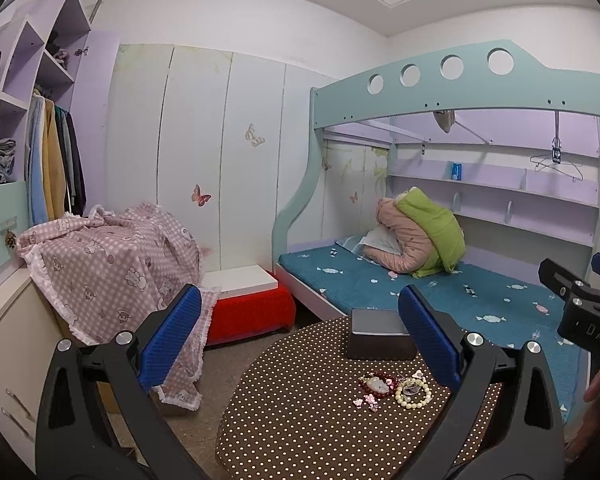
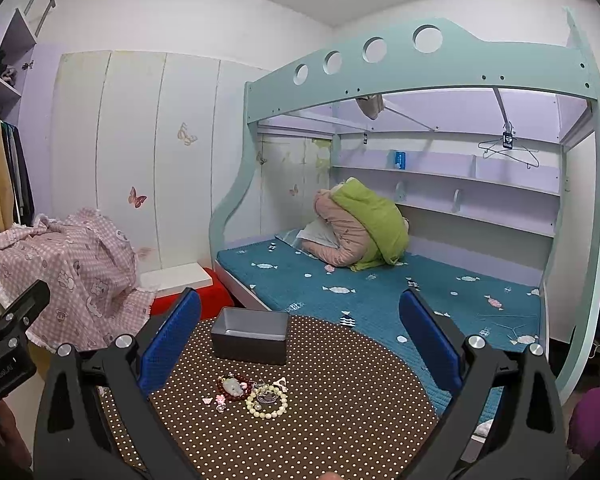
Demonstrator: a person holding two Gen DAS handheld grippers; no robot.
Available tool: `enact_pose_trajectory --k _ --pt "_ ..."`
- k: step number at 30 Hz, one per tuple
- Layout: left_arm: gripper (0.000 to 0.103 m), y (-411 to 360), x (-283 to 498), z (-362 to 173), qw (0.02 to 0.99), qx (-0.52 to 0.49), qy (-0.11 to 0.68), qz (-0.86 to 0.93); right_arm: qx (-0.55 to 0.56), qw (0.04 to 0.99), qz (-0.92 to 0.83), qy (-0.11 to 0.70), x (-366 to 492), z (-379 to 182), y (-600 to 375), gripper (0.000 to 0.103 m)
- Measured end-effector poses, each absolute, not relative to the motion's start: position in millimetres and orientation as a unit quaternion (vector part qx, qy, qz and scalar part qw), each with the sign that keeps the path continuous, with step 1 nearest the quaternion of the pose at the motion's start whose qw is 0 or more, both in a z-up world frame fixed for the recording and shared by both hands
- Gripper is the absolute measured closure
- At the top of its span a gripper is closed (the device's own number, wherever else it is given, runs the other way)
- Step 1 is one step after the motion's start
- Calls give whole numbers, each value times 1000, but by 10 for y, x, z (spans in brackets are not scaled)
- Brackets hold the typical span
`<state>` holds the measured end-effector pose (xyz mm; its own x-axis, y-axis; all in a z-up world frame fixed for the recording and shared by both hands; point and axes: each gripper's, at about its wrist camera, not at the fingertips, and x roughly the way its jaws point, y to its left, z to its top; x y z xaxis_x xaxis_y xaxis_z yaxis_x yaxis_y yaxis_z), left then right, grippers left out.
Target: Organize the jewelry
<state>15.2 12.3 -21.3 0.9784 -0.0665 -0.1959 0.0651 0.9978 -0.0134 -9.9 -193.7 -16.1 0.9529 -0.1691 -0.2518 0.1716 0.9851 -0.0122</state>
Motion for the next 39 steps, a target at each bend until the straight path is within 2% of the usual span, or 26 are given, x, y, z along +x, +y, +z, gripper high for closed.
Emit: enact_pose_trajectory --k 15,30,39 --pt "5 -84 1058 -744 977 12 209 -38 10 970 -78 230 653 -598 -2126 7" --pt "5 -346 2113 -1969 923 62 378 -48 24 906 -31 421 1542 -1746 -2384 7" --pt "5 -470 2285 -2480 889 76 445 -78 41 886 -15 461 1581 -2038 -2511 7"
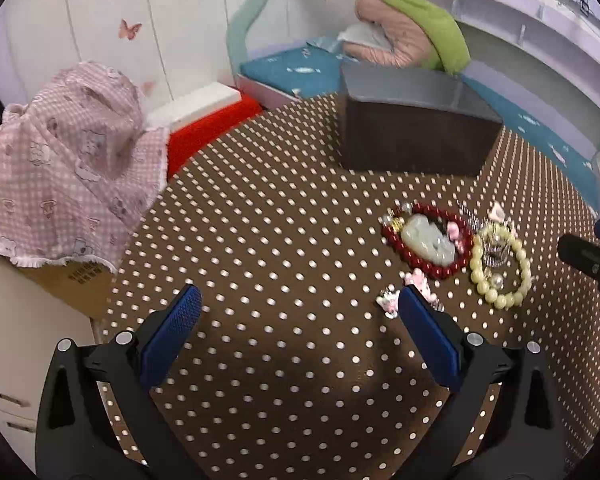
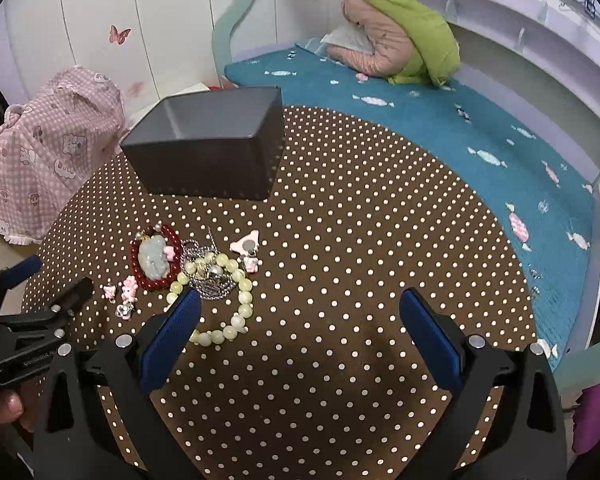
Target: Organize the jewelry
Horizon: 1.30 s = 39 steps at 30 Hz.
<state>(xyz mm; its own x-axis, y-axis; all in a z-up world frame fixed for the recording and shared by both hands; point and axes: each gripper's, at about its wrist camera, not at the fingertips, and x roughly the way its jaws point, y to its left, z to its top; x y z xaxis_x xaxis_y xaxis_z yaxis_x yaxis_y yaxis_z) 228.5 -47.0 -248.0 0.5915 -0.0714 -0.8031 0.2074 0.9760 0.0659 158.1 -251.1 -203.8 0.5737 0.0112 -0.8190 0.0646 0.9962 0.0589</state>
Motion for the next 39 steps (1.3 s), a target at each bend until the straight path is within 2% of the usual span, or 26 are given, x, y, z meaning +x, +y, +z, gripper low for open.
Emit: enact_pose_trajectory --k 7,8,9,10,12,13,15,20,26,31,33,34,35,37,39 --pt "8 -642 2364 -2629 877 89 461 -99 45 880 3 472 1559 -2133 -2425 7" --pt "22 -650 2375 -2643 876 88 464 -102 46 880 4 473 1570 -2134 -2417 7" --pt "30 -641 2385 -2656 873 80 467 -111 48 880 7 473 1560 -2134 -2399 7" --pt "32 -620 2392 -2651 873 68 468 -116 49 880 10 473 1575 -2130 -2396 7" --pt "55 -650 2392 -2640 875 78 462 -126 47 880 17 473 1573 -2116 -2350 7" --pt "62 -660 2383 -2632 874 80 460 -133 46 880 19 472 1582 -2110 -2329 7" --pt "88 -690 2355 -2631 873 83 458 -144 48 881 28 470 1585 -2093 -2270 8" --pt "89 -571 2251 -2620 872 61 457 -167 40 877 71 473 1592 -2099 -1994 14" --pt "89 -279 2171 -2545 882 42 449 -140 38 866 122 483 1674 -2164 -1677 37" --pt "89 -84 2165 -2502 887 34 445 -120 25 863 142 484 1765 -2226 -1430 61" --pt "89 -49 2163 -2486 888 31 444 -118 11 860 143 489 1818 -2305 -1371 67" --pt "89 -32 2163 -2479 888 30 443 -117 4 860 143 490 1812 -2332 -1351 75" --pt "89 -13 2162 -2474 889 29 443 -117 -9 865 140 482 1792 -2339 -1324 77" --pt "89 2 2159 -2455 890 27 441 -117 -22 866 143 478 1771 -2358 -1289 88" --pt "89 -5 2184 -2448 890 26 440 -117 -19 866 148 478 1758 -2368 -1308 88"
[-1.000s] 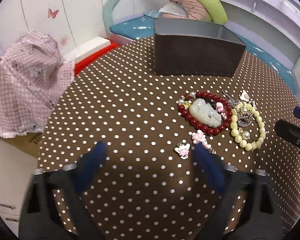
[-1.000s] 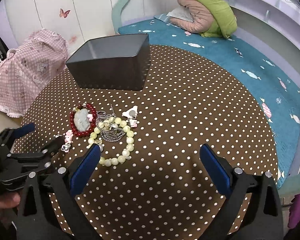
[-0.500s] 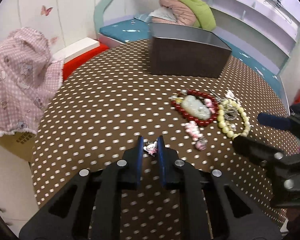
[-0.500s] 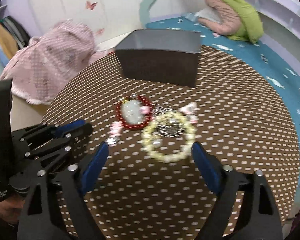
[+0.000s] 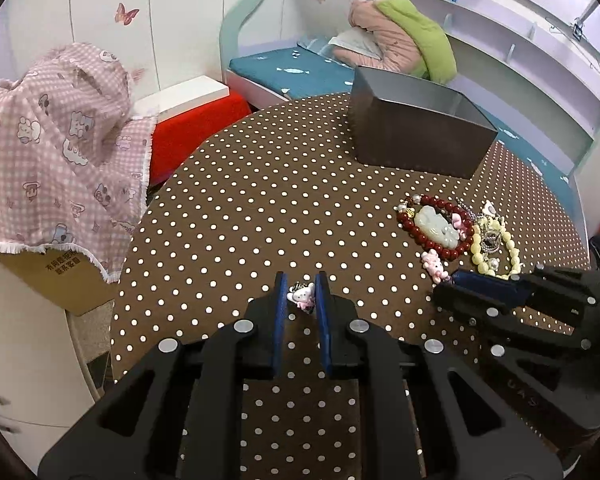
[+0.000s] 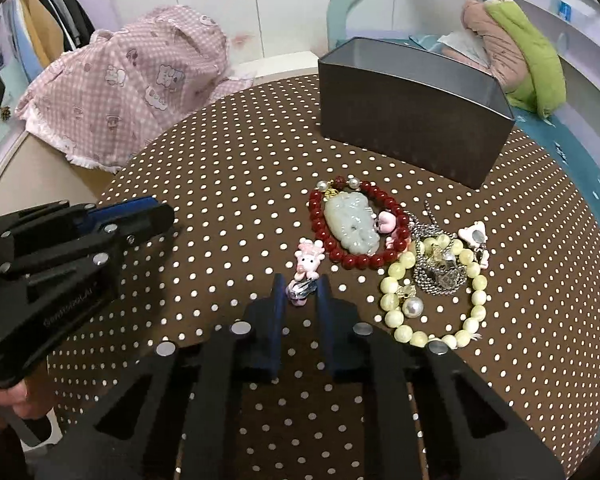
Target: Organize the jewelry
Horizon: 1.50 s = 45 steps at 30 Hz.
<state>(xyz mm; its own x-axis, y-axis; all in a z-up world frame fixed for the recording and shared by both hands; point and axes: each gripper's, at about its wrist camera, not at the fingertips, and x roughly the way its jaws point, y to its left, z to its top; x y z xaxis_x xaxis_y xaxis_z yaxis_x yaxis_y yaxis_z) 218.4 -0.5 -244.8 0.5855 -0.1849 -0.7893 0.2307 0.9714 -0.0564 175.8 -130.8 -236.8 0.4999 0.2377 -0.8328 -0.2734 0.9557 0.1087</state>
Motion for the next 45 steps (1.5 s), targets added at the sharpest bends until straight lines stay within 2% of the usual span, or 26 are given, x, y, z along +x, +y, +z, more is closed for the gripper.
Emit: enact_pose_trajectory --k 13,25,31,41,43,44,45 --pt "89 -79 2267 -2181 900 22 415 -131 24 888 178 424 1710 -1760 -1720 89" --pt "89 -363 2730 -1178 932 18 315 -176 18 934 168 314 2179 -743 -2090 88" --pt "89 -655 3239 -964 923 12 321 -210 43 928 159 335 2586 -805 -2283 88" --pt "89 -1062 3875 -1285 890 -2 394 -231 64 902 152 399 2994 -1216 -2413 88" --pt "81 -1094 3913 -1333 887 -1 404 -226 71 898 151 407 3046 -1262 -2450 86" --pt "57 -1102 3915 -1343 887 0 404 -223 75 897 150 410 3056 -1275 -2470 86" --pt "29 -1087 3916 -1335 891 -3 401 -214 82 896 148 410 3062 -1280 -2502 76"
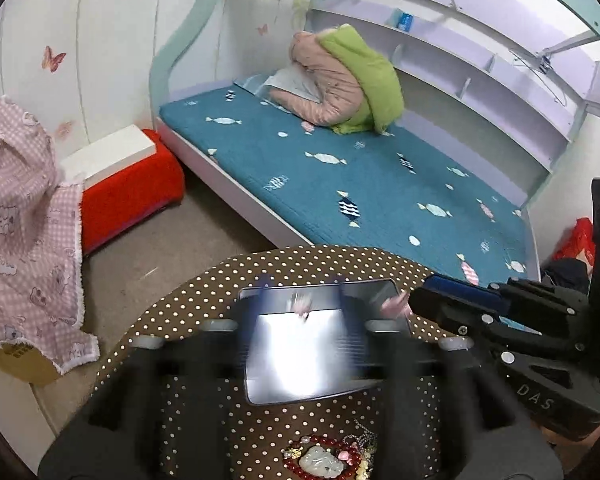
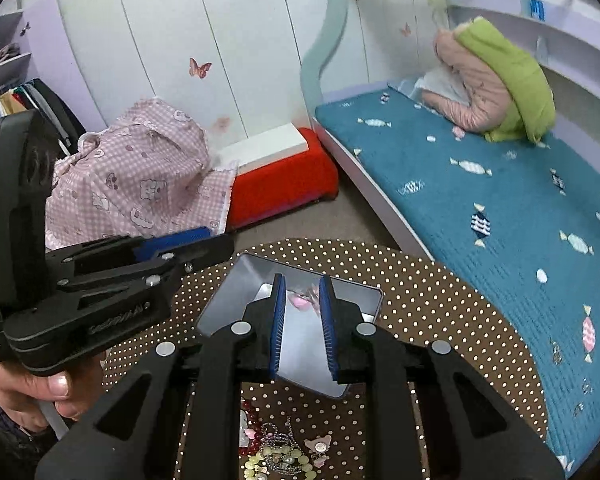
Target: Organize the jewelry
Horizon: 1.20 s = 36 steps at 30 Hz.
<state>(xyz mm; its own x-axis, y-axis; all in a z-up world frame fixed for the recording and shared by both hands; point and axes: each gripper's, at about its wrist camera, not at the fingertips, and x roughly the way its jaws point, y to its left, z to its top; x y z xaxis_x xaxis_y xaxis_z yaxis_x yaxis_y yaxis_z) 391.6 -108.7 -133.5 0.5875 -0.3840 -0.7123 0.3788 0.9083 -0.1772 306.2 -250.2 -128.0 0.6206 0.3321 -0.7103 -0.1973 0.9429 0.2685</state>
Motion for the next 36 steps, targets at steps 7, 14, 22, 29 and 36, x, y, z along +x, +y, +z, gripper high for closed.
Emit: enact_pose_trajectory --k 7,14,22,29,36 --pt "9 -817 3830 -1202 912 -20 375 -162 108 910 125 381 2947 -1150 -2661 18" --pt "5 -573 3446 -1001 940 -6 324 -108 118 926 84 347 2691 -993 -2749 7" --pt "5 -399 2844 -793 961 6 266 -74 107 947 61 298 2222 -697 -2705 7" --pt "5 -381 2441 -647 970 13 232 -67 77 963 44 253 1781 -440 -2577 7" --pt "5 -345 2089 -740 968 28 240 -64 52 971 21 233 1410 -391 -2502 7"
